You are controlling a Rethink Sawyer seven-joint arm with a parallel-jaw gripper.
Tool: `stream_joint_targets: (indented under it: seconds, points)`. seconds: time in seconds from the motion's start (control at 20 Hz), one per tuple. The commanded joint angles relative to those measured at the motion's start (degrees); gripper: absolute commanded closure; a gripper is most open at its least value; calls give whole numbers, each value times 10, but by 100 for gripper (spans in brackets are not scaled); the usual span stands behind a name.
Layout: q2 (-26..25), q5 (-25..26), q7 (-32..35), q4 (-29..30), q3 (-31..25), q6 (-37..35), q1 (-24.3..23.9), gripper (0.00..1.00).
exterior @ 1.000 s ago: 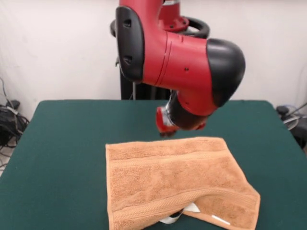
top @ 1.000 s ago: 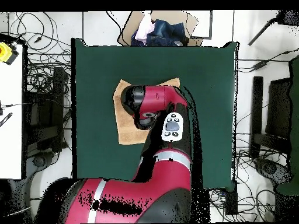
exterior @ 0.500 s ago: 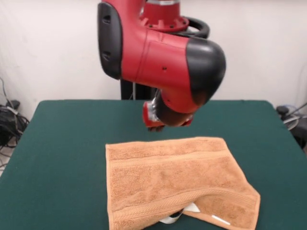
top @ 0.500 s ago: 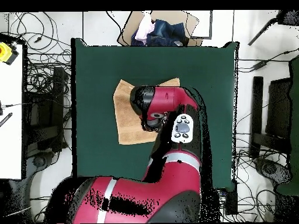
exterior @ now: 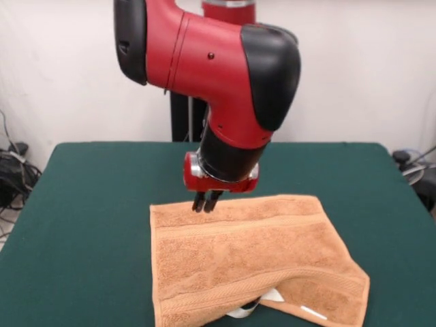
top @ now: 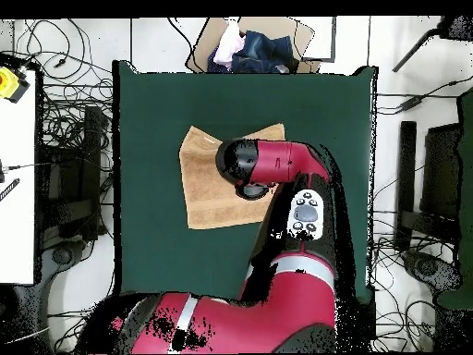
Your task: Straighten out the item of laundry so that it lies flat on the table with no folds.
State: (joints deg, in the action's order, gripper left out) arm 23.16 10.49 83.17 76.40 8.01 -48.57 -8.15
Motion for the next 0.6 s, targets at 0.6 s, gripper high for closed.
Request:
stream_joint_targets:
  seconds: [0.6]
  points:
    - [-64,23,84,-10,39,-195,44,100]
